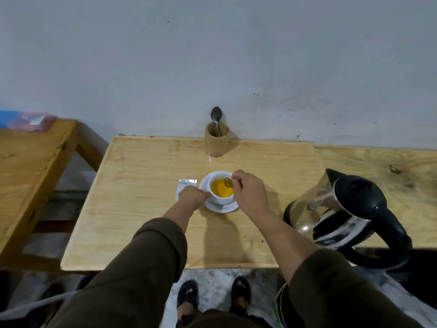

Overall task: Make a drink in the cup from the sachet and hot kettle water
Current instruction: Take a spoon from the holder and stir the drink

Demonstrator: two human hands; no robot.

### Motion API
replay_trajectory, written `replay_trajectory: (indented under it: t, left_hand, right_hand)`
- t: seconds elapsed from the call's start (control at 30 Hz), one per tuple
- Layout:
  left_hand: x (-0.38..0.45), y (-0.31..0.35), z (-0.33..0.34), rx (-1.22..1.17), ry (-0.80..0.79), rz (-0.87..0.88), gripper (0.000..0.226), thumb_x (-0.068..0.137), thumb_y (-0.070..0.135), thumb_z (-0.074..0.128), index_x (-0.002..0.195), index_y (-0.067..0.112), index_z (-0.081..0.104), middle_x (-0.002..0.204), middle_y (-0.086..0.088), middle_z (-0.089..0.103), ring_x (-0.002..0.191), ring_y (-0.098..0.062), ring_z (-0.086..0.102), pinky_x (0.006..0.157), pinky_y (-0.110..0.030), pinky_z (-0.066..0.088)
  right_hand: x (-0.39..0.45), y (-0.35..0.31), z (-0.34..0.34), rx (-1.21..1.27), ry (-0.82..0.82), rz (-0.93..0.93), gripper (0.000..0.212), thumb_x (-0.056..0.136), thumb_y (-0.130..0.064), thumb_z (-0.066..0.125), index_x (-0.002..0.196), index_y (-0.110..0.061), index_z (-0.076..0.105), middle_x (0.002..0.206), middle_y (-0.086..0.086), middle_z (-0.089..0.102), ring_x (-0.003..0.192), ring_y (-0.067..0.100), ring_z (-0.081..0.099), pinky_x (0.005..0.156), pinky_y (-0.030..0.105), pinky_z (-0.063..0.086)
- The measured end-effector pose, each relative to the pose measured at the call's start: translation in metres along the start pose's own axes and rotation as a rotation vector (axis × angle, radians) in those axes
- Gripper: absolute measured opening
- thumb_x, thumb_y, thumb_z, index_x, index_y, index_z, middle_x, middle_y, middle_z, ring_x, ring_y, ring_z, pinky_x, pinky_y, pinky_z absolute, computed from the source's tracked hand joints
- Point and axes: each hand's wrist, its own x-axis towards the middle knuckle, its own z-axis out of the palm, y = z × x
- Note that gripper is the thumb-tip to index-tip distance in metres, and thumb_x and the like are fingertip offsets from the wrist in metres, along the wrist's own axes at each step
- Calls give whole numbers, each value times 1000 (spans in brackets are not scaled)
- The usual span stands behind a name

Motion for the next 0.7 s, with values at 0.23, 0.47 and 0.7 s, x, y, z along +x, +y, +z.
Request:
replay_trajectory:
  t: [0.23,0.47,0.7]
  left_hand:
    - [-4,1,0,-38,15,-35,47,90,41,56,119,6,66,122,-13,67,113,-28,62,79,-28,41]
    - [-3,1,-1,-52,23,-36,46,90,39,57,123,8,65,125,-11,65,117,-26,60,90,-28,45]
    - [0,0,-2,-75,32,-33,45,89,37,59,124,8,65,129,-11,63,122,-26,56,105,-32,45]
  right_hand:
    - [8,0,7,77,-149,55,22,94,-14,47,107,-7,65,105,14,71,97,30,63,81,29,45]
    - [18,-9,0,56,-265,50,24,95,-15,46,101,-5,67,104,16,71,100,31,62,87,35,47]
    - [30,-6,-7,-104,-316,-44,21,96,-14,43,100,-6,62,102,14,66,96,32,59,79,33,43]
